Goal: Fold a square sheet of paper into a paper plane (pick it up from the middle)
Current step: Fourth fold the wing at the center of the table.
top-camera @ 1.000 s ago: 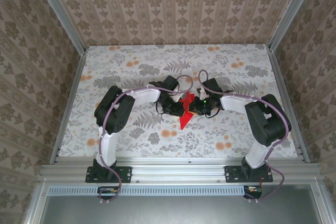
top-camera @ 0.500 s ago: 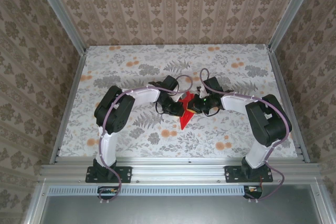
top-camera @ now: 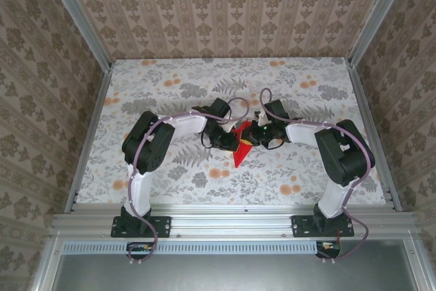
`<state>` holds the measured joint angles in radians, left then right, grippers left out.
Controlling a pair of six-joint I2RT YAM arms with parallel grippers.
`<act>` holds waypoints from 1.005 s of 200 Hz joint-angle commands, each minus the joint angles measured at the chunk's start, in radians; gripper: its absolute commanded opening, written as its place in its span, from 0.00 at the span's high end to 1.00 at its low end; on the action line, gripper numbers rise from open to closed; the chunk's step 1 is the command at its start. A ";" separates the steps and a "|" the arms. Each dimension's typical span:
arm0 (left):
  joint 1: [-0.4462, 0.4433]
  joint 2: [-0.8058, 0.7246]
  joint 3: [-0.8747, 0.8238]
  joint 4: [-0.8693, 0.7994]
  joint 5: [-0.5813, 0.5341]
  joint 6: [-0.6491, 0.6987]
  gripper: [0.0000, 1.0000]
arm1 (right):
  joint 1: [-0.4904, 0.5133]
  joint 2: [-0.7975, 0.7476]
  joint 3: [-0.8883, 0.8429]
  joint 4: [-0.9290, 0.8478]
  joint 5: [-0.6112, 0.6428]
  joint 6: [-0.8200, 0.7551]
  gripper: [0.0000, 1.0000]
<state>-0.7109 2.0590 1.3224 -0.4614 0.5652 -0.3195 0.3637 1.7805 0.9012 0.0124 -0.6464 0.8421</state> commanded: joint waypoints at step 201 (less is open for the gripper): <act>0.057 -0.020 -0.133 0.096 0.021 -0.073 0.97 | 0.000 0.059 0.016 0.008 -0.032 -0.008 0.90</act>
<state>-0.6704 2.0220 1.2297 -0.3454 0.6365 -0.3717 0.3634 1.8114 0.9016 0.0254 -0.6662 0.8413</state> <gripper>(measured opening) 0.056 0.103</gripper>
